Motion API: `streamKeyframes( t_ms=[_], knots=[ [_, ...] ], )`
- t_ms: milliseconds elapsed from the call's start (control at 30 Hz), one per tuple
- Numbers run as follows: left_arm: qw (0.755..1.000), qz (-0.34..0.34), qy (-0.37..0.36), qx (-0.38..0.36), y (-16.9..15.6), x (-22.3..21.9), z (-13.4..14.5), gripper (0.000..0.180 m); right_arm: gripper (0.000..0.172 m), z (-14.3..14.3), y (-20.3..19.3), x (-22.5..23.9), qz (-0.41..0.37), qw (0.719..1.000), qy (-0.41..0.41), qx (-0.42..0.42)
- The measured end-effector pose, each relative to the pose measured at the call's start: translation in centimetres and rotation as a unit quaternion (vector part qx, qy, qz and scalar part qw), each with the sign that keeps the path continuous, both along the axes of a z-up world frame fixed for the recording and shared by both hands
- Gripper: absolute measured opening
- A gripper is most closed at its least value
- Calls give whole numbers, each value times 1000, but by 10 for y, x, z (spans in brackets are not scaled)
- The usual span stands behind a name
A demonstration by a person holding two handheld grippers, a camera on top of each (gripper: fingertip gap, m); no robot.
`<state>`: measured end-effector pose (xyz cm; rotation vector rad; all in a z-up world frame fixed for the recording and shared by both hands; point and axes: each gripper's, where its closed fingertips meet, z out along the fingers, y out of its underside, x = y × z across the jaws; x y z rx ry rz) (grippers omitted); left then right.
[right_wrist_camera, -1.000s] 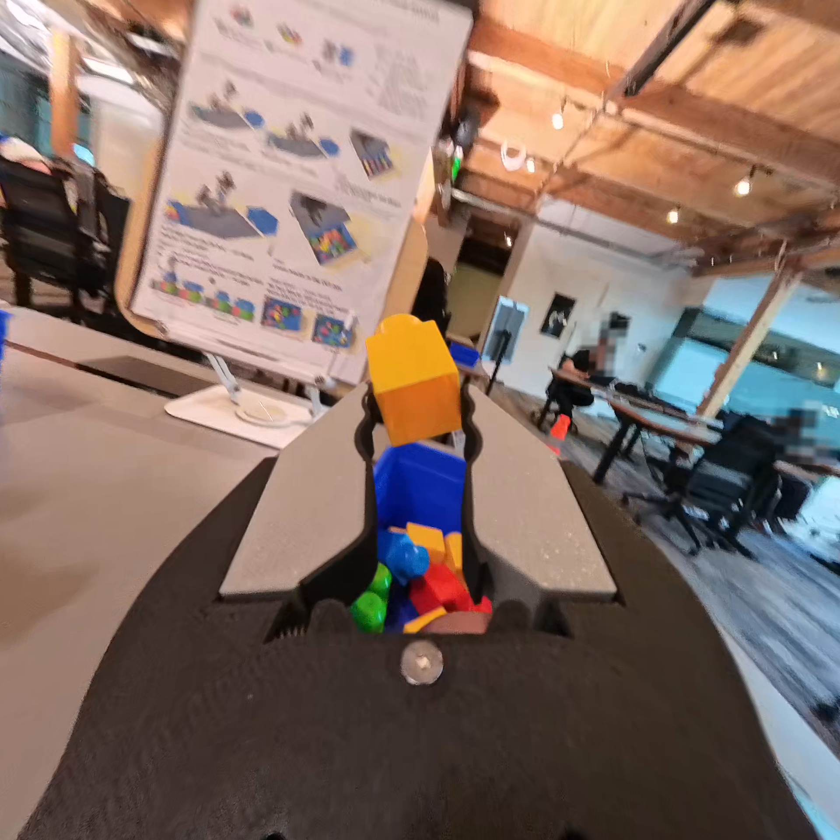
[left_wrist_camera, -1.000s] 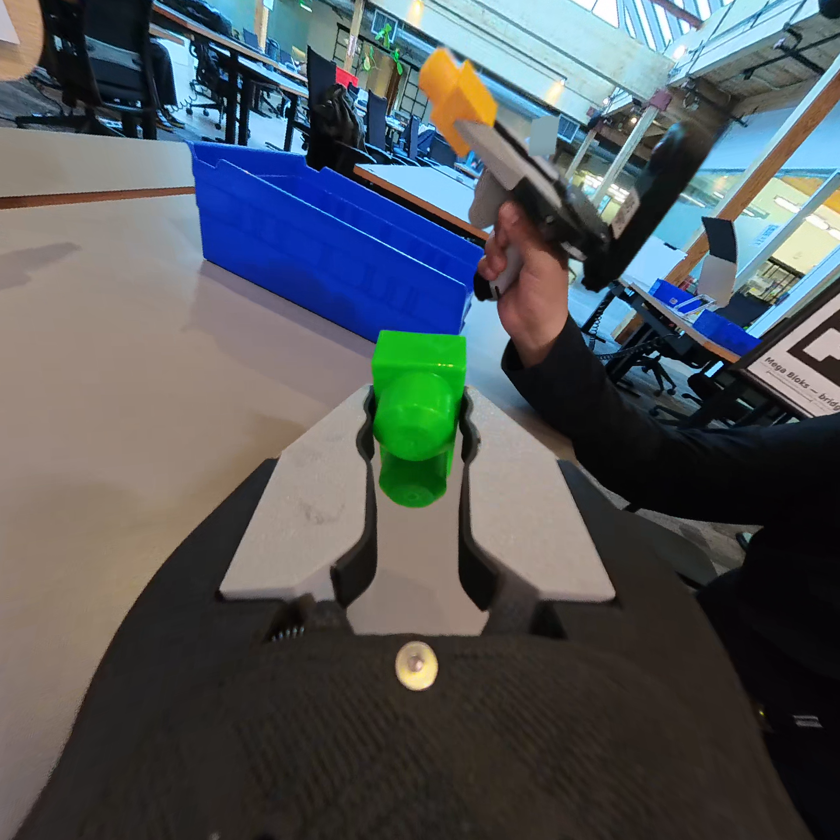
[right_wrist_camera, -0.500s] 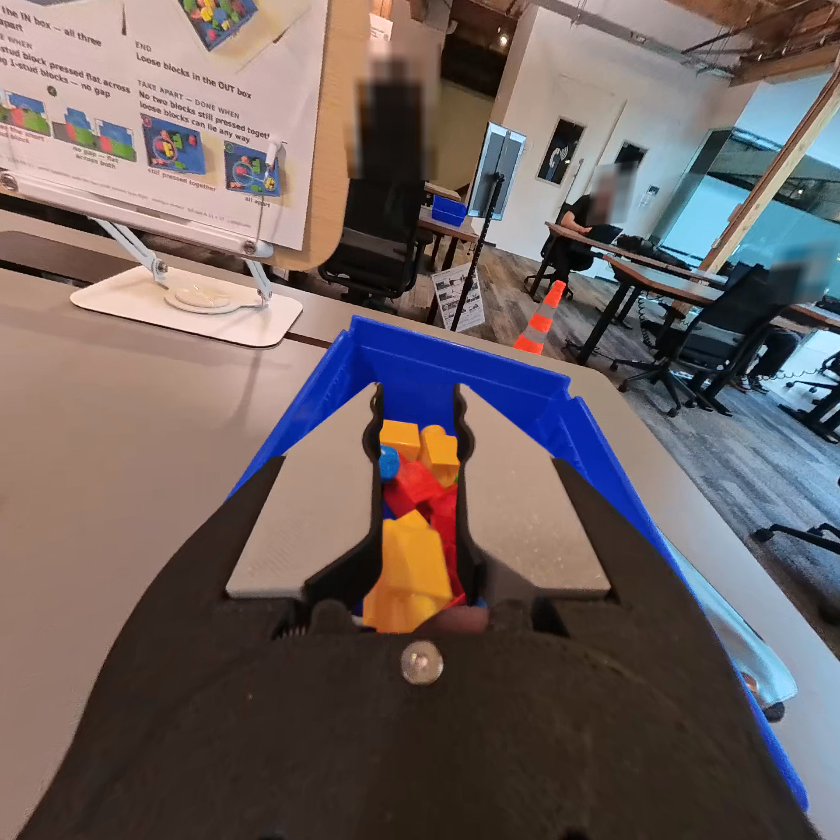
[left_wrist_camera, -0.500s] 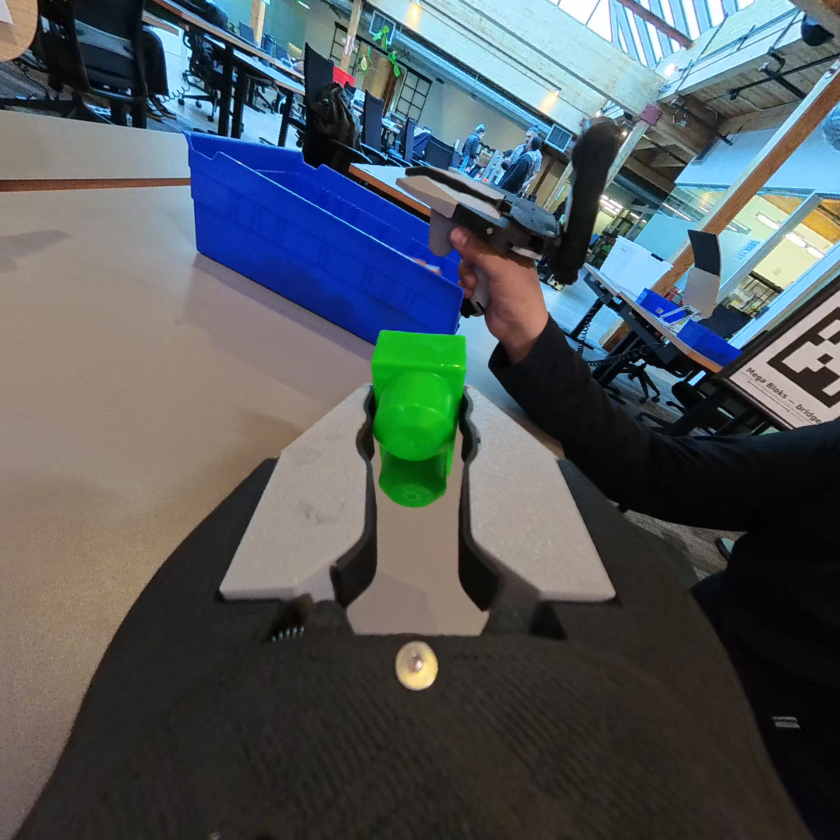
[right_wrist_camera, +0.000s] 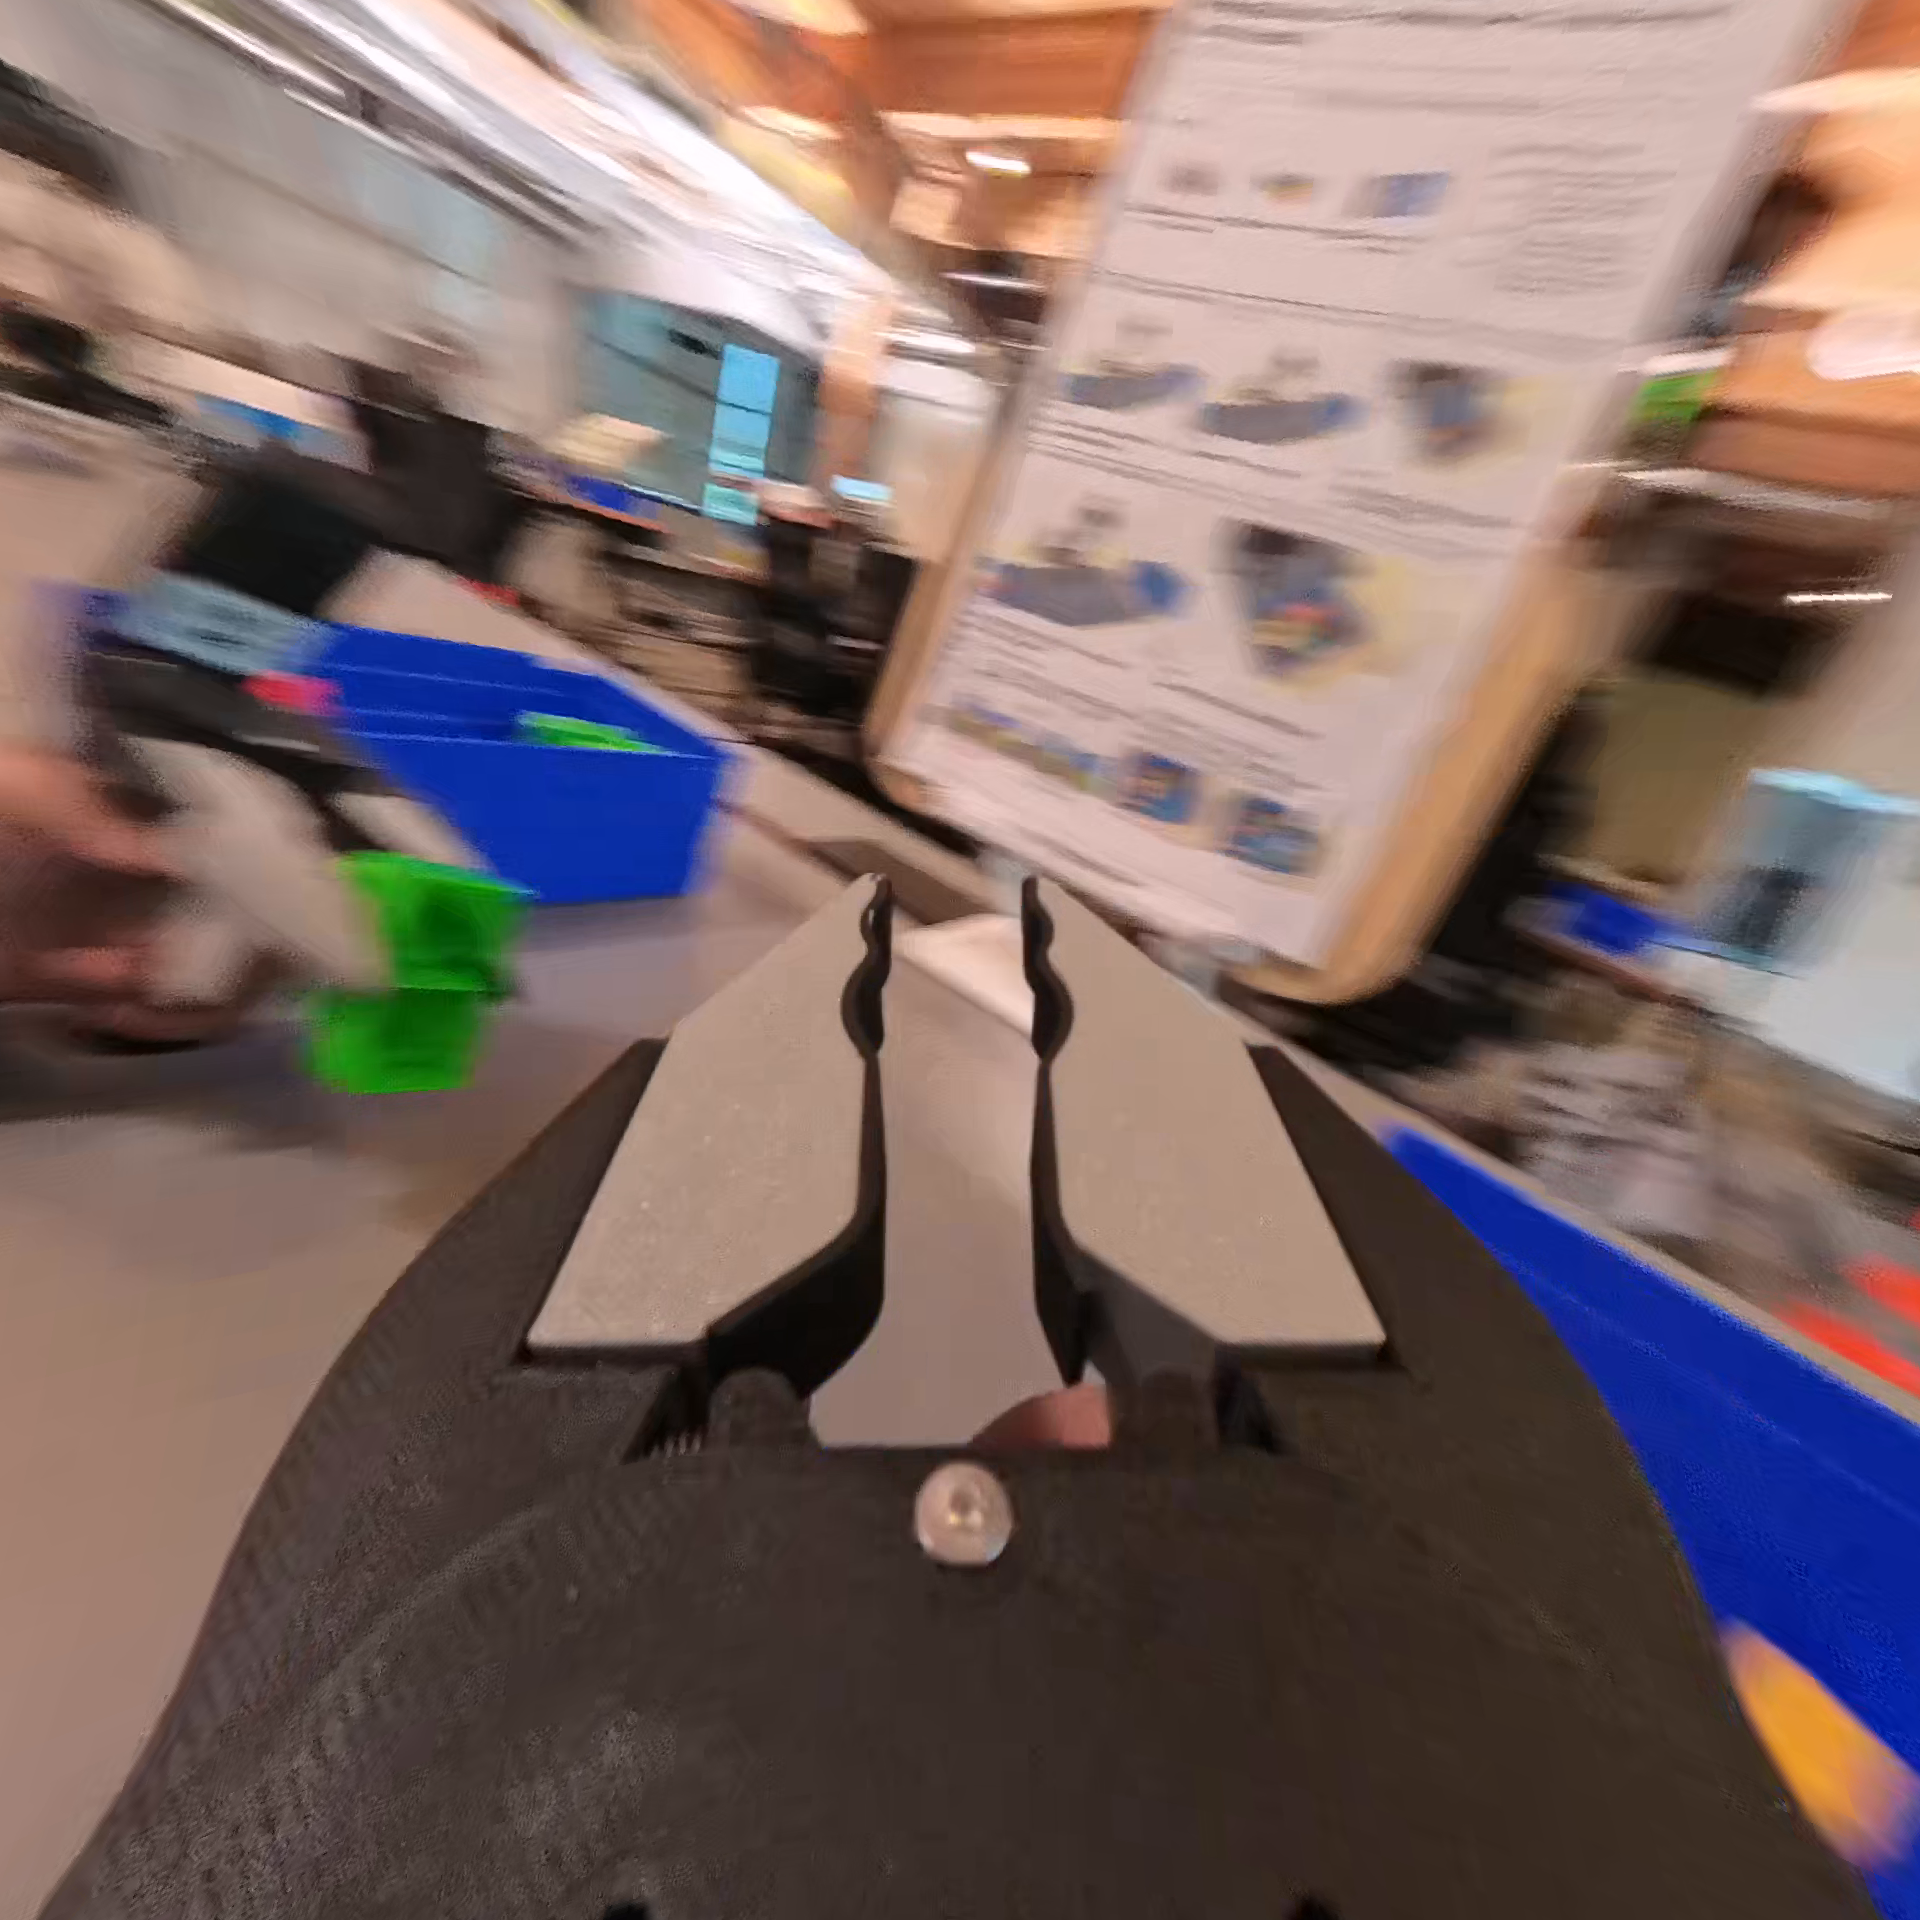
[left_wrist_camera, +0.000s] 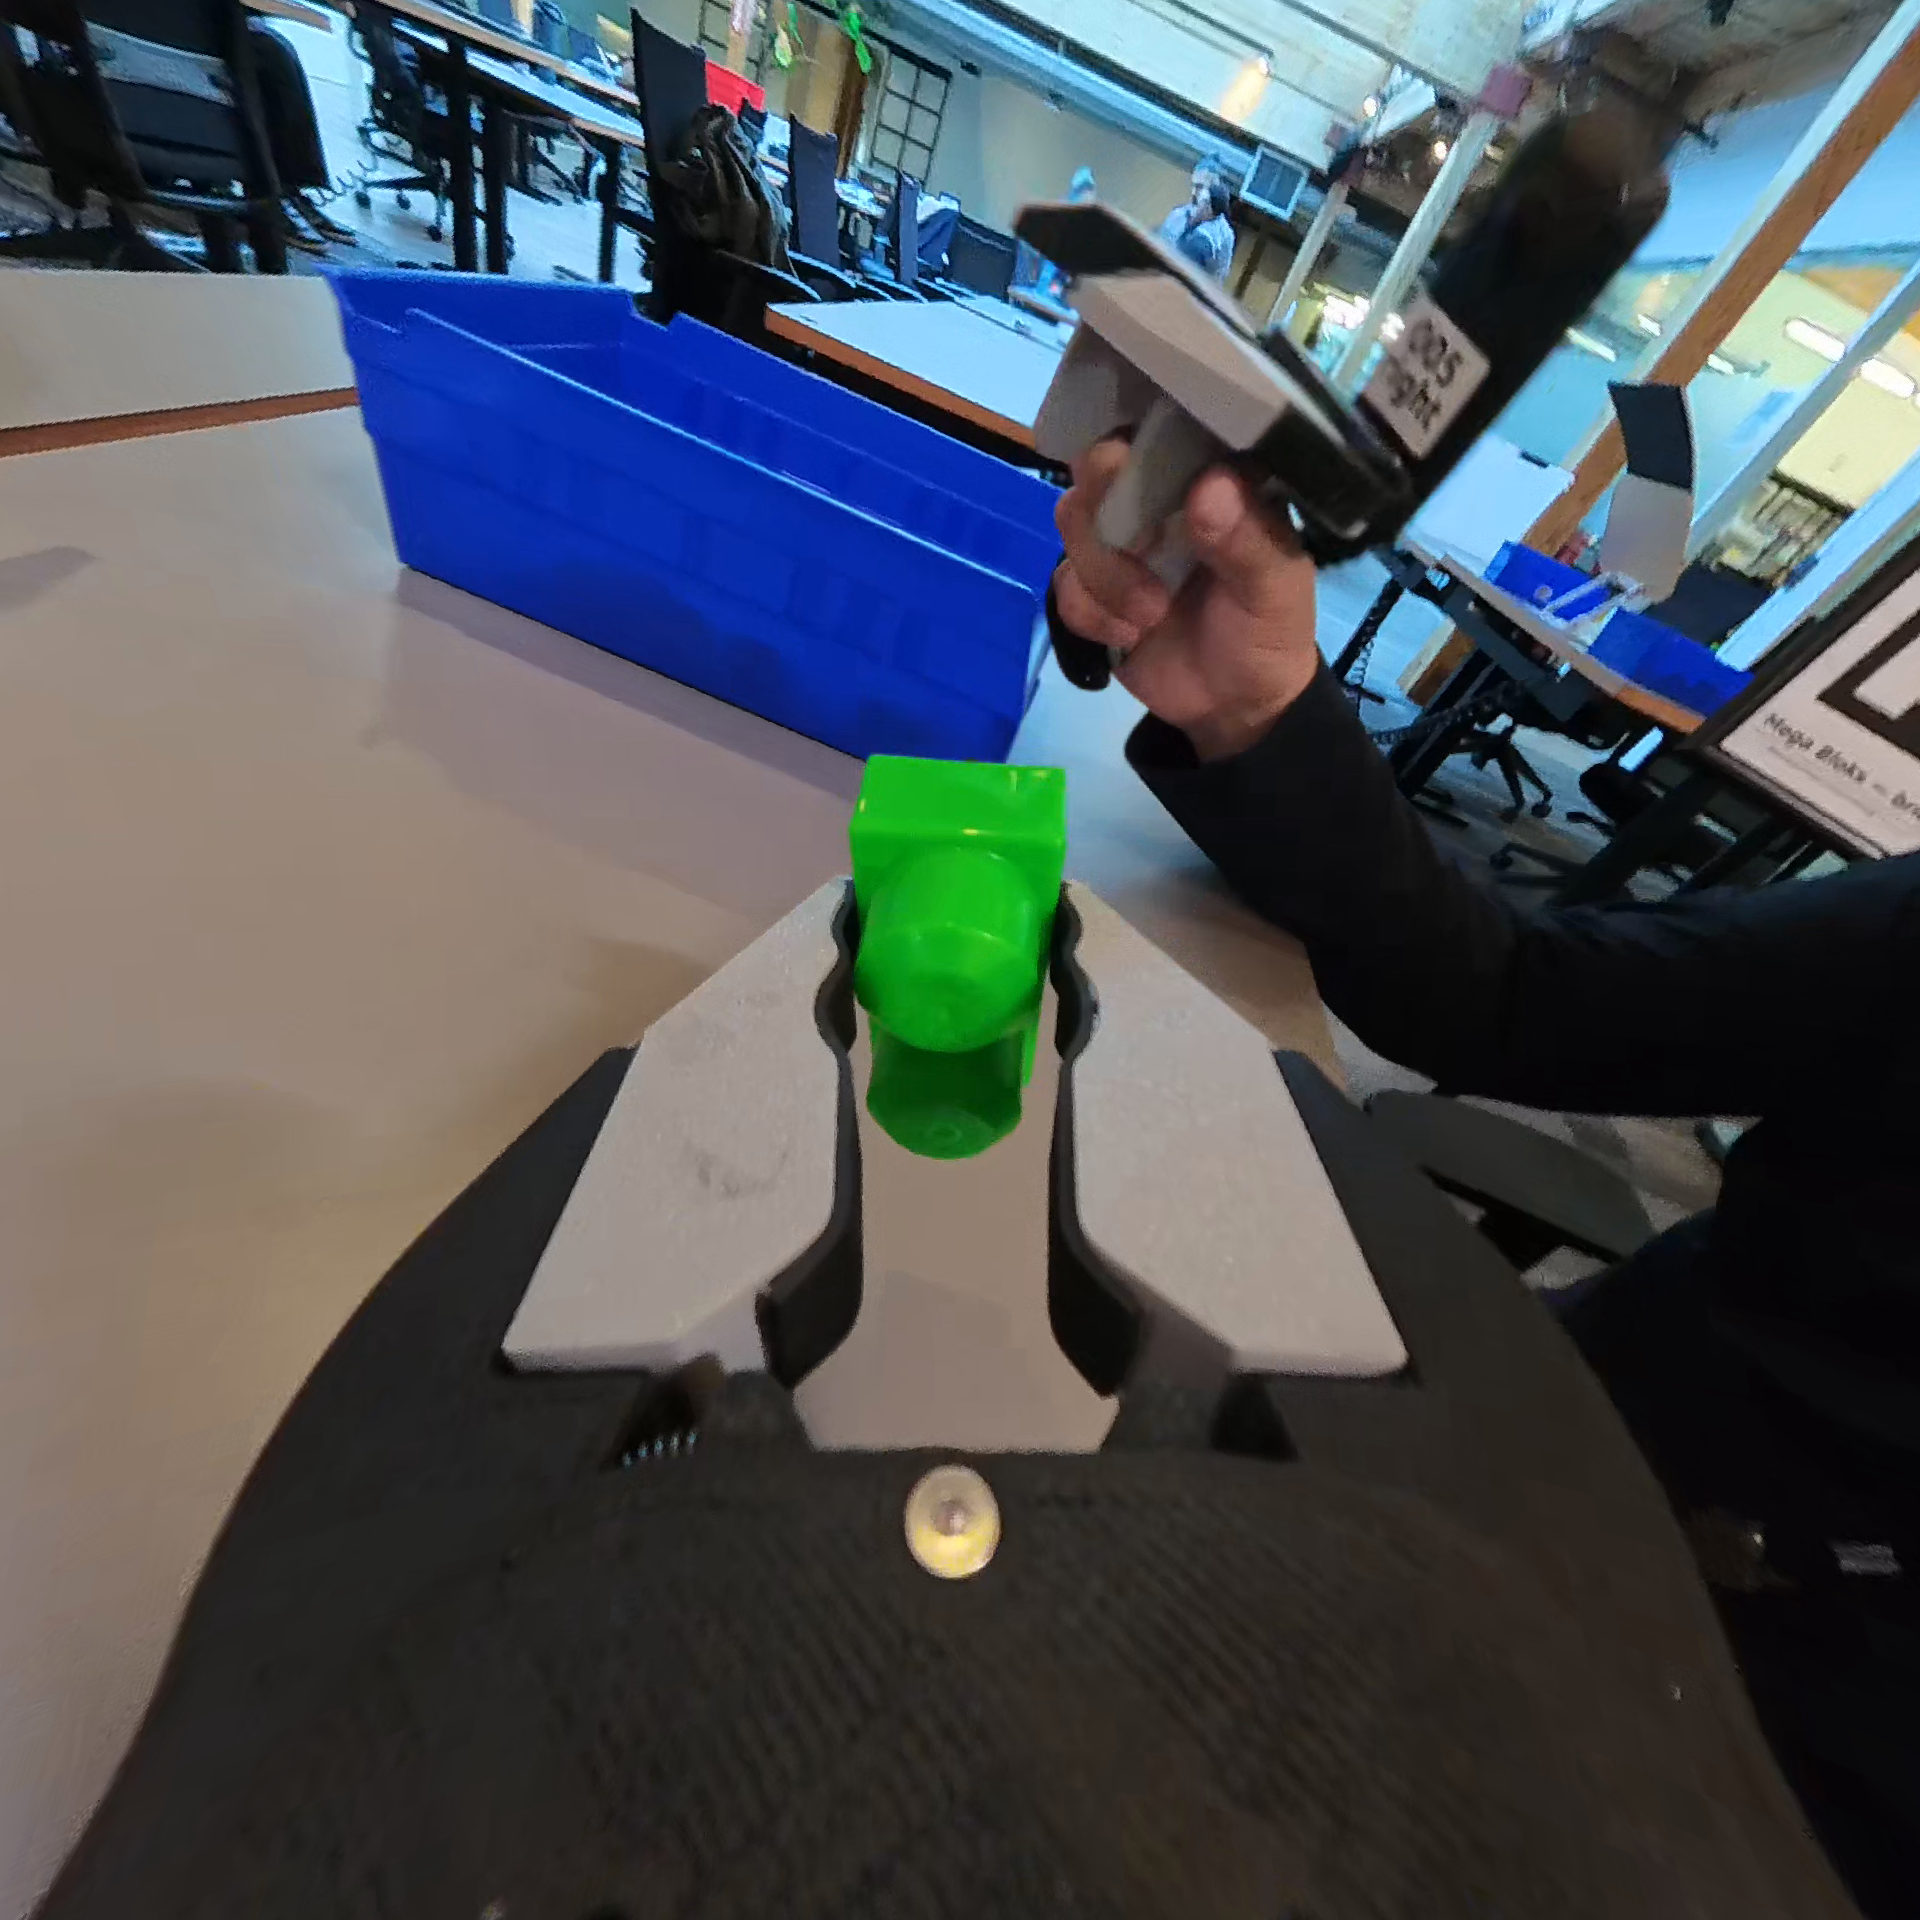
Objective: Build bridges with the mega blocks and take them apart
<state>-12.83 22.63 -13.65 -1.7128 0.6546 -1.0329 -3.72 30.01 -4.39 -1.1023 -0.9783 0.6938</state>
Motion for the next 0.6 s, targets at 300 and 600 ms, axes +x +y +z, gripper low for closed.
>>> streamKeyframes(
  t_ms=[300,600],
  knots=[
    [990,-68,85,94,-27,33,-3,34,32,-48,-95,-58,303,939,-96,-132],
    [987,-62,100,107,-27,36,-5,34,41,-70,-105,-78,322,921,-119,-182]
  ],
)
